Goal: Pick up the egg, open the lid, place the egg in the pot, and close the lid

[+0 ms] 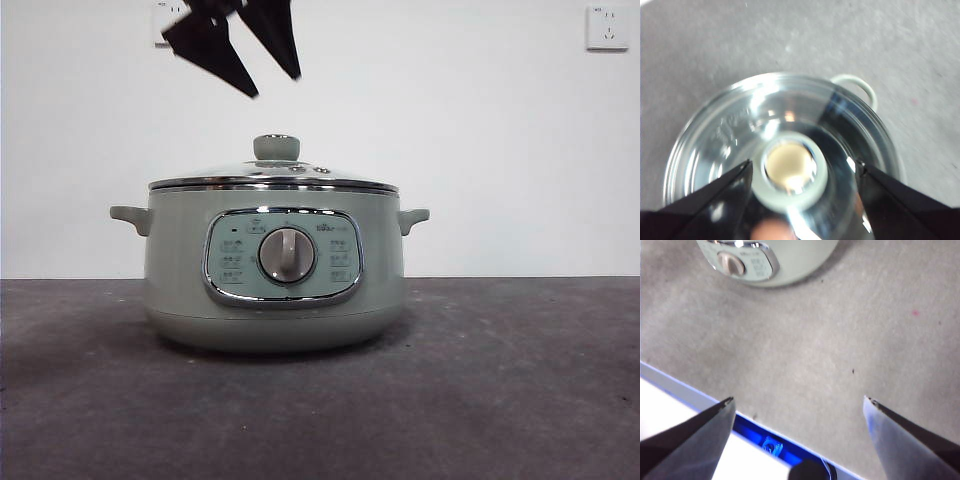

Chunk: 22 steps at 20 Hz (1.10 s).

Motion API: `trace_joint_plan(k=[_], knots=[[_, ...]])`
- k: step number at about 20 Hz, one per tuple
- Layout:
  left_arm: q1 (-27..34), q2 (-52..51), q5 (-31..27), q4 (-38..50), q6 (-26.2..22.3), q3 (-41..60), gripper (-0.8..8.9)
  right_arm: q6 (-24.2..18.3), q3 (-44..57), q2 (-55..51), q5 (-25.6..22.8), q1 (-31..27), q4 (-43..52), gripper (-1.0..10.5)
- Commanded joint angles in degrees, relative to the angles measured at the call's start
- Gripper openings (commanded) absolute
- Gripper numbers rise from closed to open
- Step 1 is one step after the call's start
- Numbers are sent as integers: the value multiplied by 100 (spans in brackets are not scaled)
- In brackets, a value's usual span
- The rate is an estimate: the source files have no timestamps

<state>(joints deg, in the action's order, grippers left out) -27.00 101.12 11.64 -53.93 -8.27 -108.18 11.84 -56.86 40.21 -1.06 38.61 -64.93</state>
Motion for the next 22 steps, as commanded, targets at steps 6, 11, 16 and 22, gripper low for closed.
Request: trace_joint_plan(k=[6,11,16,22], knots=[[20,-398,334,-1786,46,-758,349,-55,52,-9,-7,7,330,438],[138,-1139,334,-2162,7,-756,346,-166,52,-9,-7,7,334,438],[208,-2166,334,-2164,57,-560,346,-291,52,-9,-7,7,367,438],[205,-3738,334,-2159,168,1217,346,-302,52,-7,-7,7,374,438]])
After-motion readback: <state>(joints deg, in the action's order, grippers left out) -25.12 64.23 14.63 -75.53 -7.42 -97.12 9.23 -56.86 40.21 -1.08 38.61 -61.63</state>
